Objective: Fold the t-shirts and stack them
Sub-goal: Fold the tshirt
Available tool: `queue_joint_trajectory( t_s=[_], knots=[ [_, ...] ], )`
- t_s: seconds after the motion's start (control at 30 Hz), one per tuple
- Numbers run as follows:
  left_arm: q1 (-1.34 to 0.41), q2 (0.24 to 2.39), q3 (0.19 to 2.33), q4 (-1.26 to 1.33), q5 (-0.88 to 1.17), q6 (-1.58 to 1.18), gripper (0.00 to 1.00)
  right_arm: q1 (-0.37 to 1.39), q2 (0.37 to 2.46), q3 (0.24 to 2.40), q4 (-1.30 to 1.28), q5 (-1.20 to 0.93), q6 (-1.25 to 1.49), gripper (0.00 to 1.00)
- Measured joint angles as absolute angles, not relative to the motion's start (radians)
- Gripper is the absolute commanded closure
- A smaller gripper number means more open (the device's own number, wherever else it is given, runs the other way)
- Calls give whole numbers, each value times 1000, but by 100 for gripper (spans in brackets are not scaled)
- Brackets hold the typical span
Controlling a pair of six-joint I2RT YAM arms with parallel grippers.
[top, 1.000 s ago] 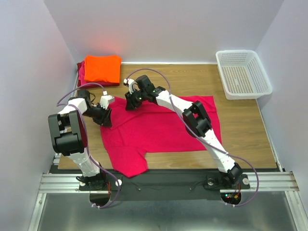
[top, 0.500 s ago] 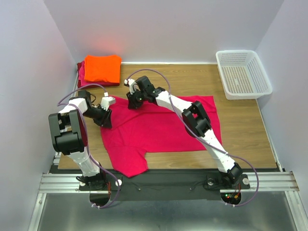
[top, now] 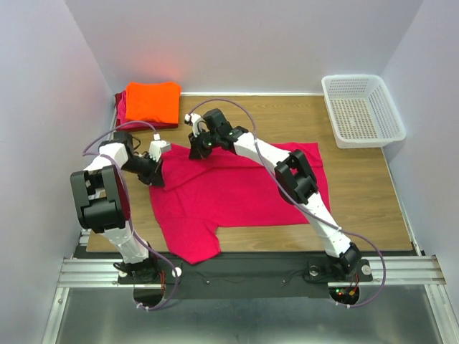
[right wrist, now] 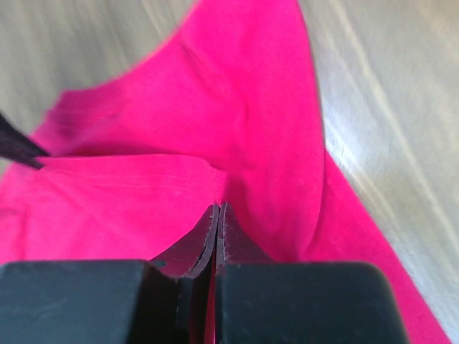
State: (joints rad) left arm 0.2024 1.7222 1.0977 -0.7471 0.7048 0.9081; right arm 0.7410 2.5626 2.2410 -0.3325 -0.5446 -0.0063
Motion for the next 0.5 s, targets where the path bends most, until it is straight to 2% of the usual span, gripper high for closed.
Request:
queue_joint_trajectory(
  t_s=[0.27, 0.5],
  knots=[
    [214, 1607, 1226, -850, 707, 943, 100, 737, 2427, 2225, -328, -575, -6, 99],
    [216, 1550, 1237, -931, 700, 990, 100, 734, 2344, 2158, -321, -608, -6, 99]
  ],
)
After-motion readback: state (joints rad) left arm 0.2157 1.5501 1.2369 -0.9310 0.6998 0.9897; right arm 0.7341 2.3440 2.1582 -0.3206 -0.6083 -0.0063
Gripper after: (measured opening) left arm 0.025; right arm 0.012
